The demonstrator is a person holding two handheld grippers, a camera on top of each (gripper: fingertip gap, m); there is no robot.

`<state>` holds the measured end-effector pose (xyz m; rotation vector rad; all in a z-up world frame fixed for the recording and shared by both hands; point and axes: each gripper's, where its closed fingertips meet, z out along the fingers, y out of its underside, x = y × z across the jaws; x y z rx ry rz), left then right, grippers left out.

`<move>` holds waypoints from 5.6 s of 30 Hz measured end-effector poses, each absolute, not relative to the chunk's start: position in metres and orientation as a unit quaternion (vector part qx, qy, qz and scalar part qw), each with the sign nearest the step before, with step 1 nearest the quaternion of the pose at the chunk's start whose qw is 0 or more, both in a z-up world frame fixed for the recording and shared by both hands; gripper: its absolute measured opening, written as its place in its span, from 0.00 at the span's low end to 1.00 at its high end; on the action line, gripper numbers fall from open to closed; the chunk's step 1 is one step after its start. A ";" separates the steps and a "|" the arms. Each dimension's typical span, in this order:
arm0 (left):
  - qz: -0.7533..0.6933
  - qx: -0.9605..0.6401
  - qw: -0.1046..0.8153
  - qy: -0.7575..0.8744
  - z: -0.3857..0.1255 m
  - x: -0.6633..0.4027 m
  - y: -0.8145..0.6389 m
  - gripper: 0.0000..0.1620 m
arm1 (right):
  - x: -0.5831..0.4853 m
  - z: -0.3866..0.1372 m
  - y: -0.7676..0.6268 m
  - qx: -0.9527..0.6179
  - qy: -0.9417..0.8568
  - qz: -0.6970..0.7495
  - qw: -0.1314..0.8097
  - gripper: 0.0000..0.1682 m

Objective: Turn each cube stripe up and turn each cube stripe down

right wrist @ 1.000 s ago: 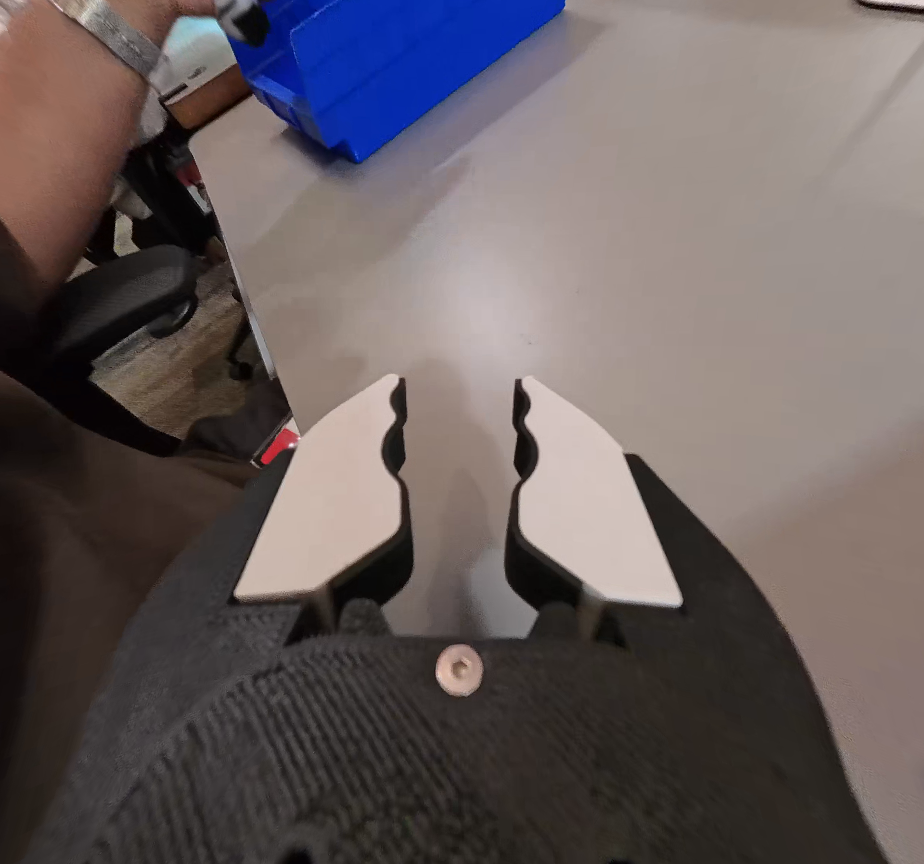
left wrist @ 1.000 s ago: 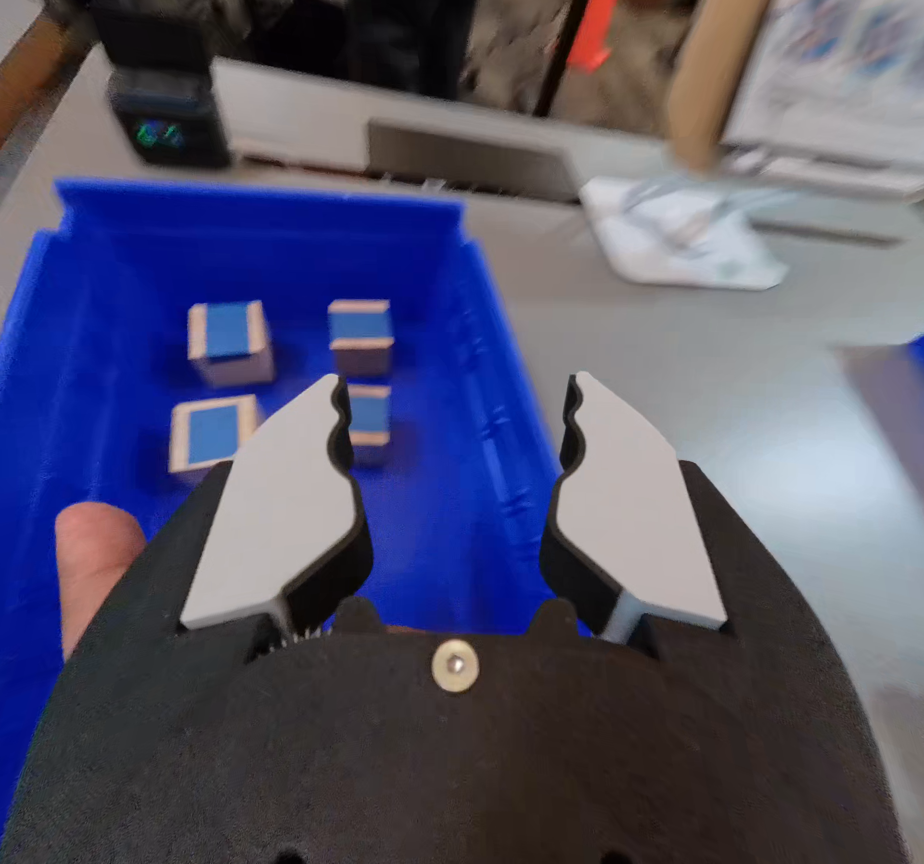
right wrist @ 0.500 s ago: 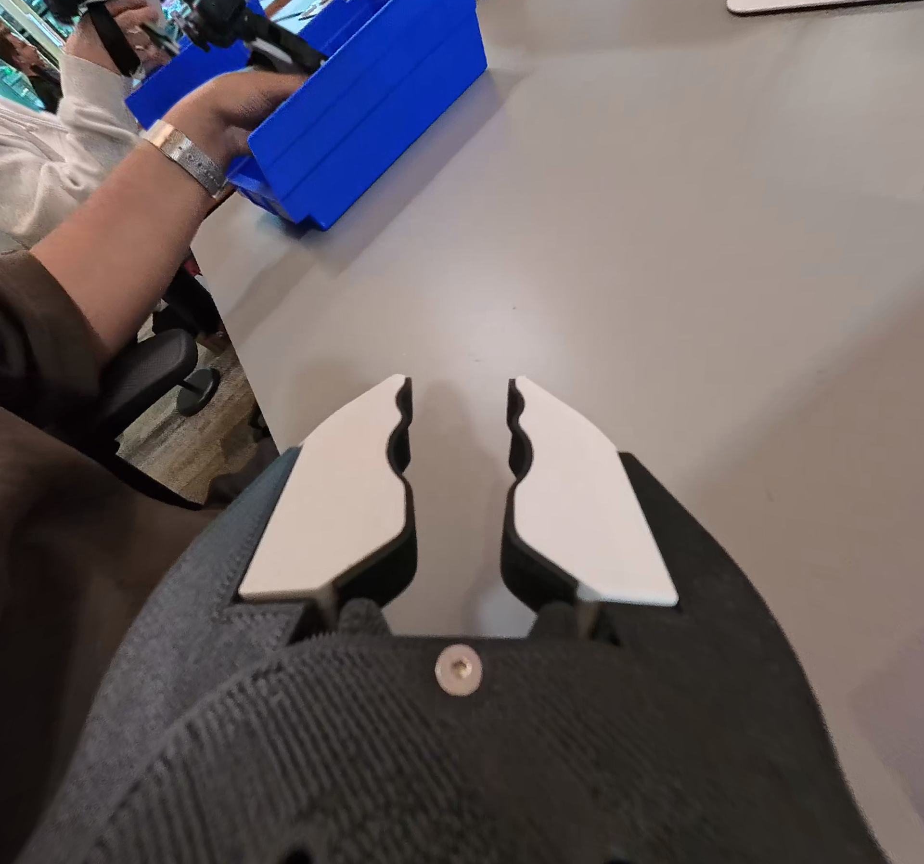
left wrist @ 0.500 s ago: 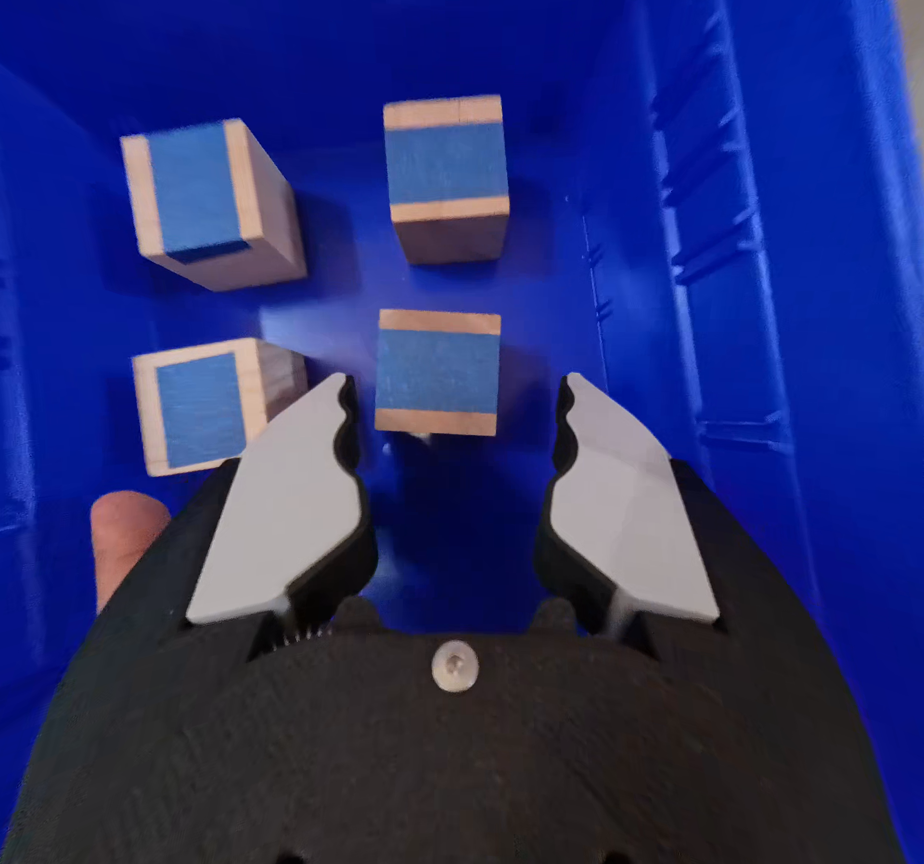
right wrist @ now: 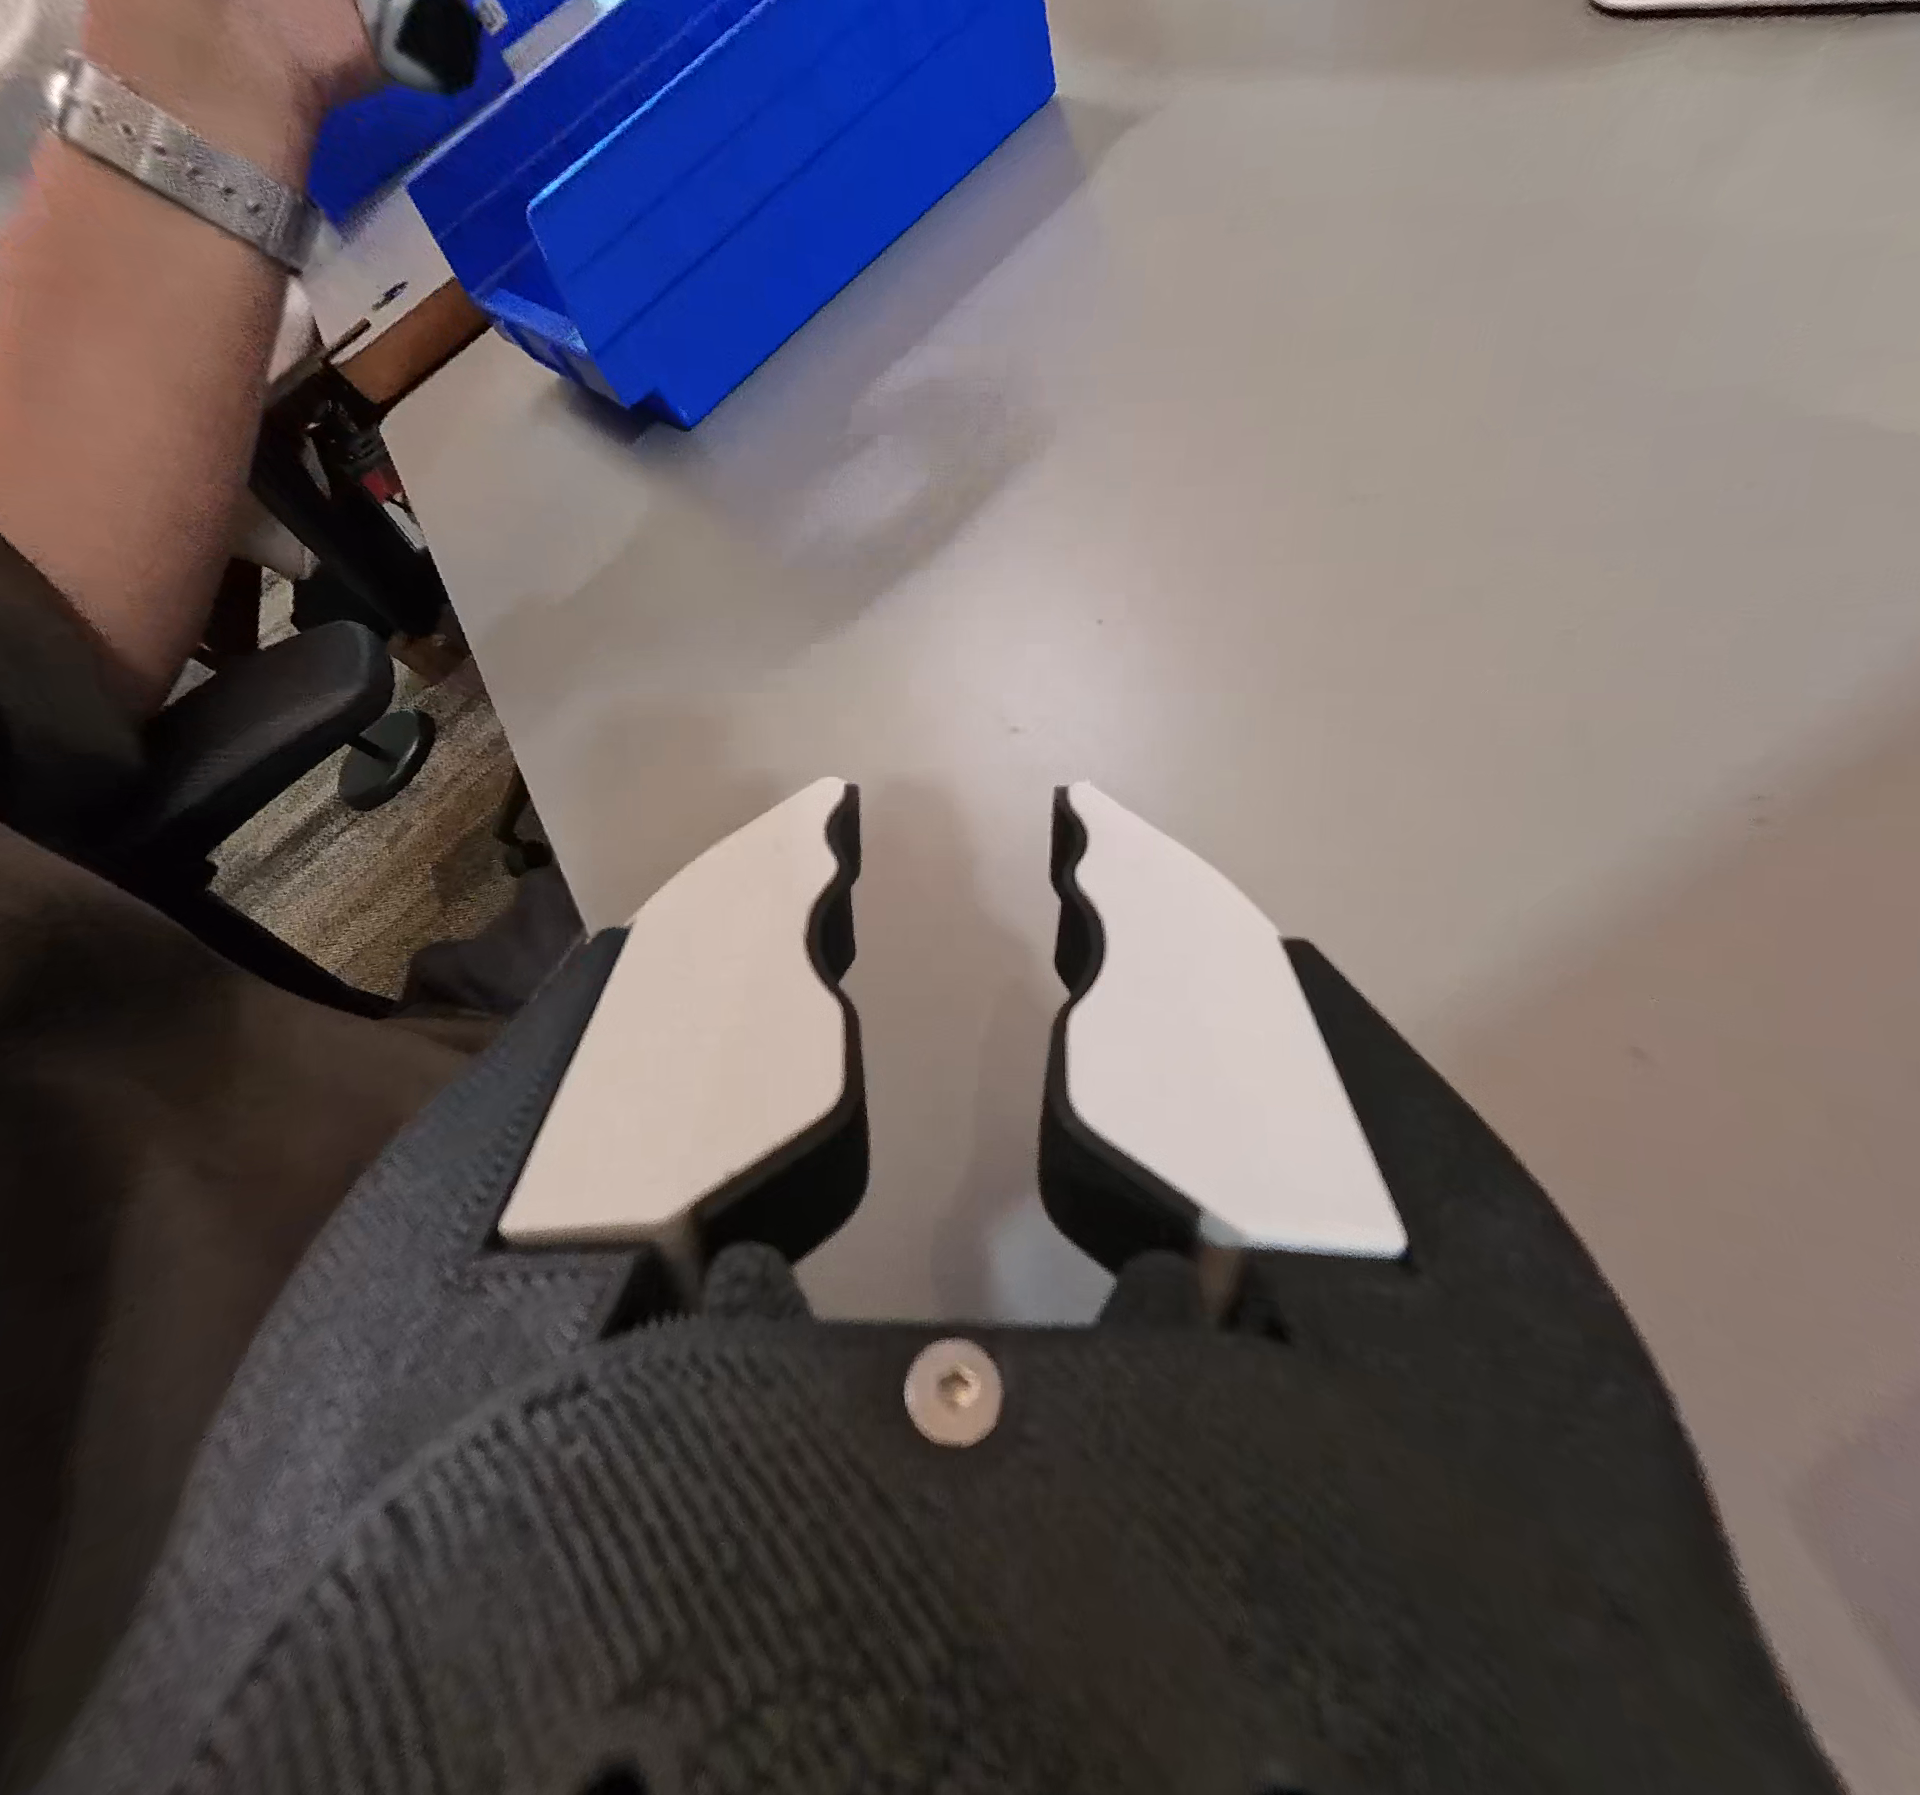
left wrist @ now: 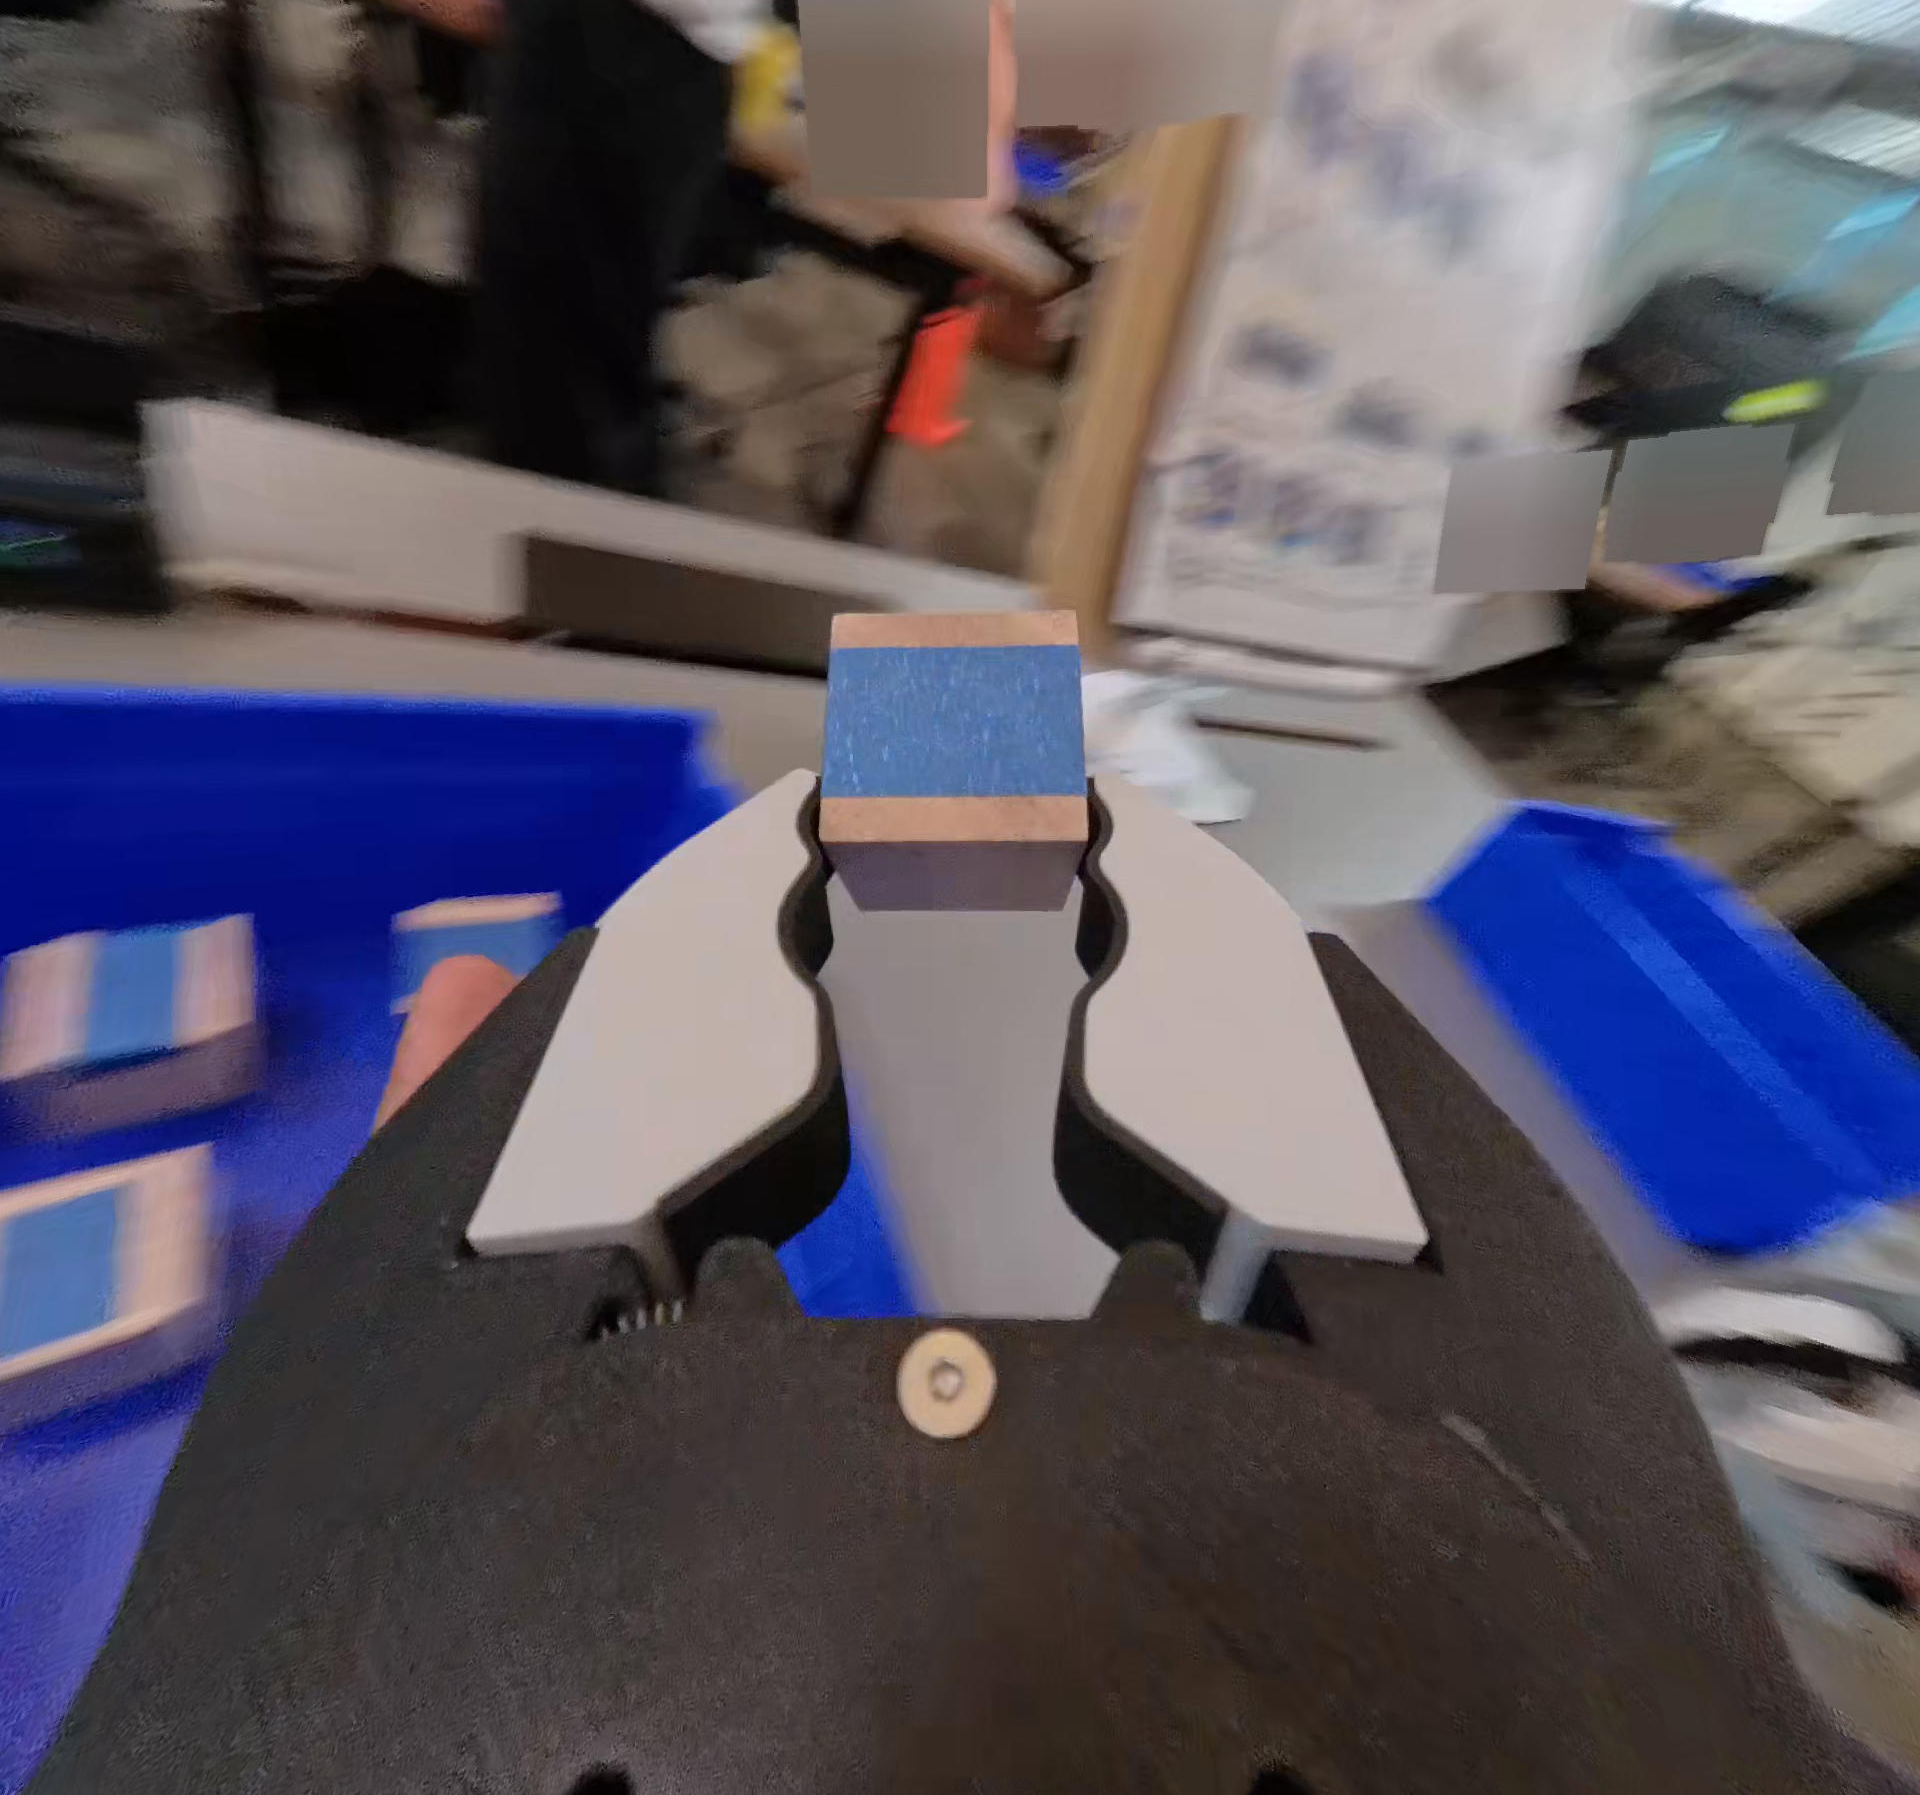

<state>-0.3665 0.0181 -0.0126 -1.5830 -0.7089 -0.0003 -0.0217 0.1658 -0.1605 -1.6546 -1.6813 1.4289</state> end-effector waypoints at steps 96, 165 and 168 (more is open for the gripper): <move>-0.442 -0.702 0.550 -0.096 -0.115 -0.012 0.164 0.29 | 0.031 -0.177 0.472 -0.837 -0.438 0.216 0.249 0.37; -0.530 -0.555 0.623 -0.147 -0.055 -0.038 0.168 0.27 | -0.037 -0.068 0.149 -0.521 -0.348 0.774 0.088 0.25; -0.534 -0.560 0.617 -0.145 -0.059 -0.036 0.167 0.27 | -0.036 -0.070 0.152 -0.518 -0.348 0.776 0.089 0.25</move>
